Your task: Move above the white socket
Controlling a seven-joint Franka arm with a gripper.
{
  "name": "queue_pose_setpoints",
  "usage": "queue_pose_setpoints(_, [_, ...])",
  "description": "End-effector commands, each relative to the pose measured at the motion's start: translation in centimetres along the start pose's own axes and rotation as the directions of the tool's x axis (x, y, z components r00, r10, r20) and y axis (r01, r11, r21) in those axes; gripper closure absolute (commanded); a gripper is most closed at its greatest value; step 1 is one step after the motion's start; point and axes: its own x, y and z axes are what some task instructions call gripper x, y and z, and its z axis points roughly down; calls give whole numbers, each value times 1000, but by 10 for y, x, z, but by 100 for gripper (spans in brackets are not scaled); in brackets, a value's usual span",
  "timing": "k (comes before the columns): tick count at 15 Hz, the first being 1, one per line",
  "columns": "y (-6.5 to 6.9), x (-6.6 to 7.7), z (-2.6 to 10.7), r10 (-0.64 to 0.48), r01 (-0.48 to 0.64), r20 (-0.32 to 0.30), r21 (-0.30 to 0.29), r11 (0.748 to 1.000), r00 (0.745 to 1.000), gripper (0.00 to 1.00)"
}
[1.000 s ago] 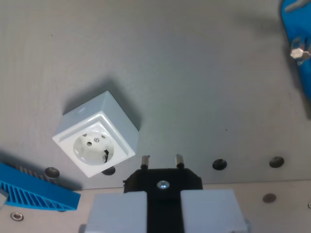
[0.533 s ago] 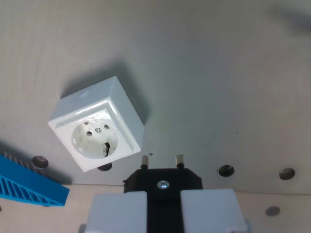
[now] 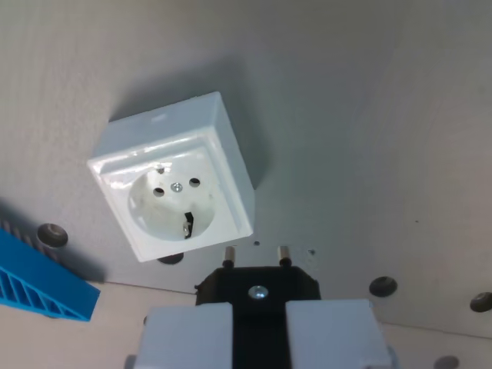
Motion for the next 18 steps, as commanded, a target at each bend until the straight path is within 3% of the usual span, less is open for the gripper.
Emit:
queue_pose_setpoints(1, [-7, -5, 14, -187, 182, -95, -63, 981, 978, 100])
queue_pose_setpoints(10, [-25, -12, 41, -234, 228, -89, -71, 971, 968, 100])
queue_pose_setpoints(18, [-34, -19, 51, -225, 218, -94, -77, 973, 970, 100])
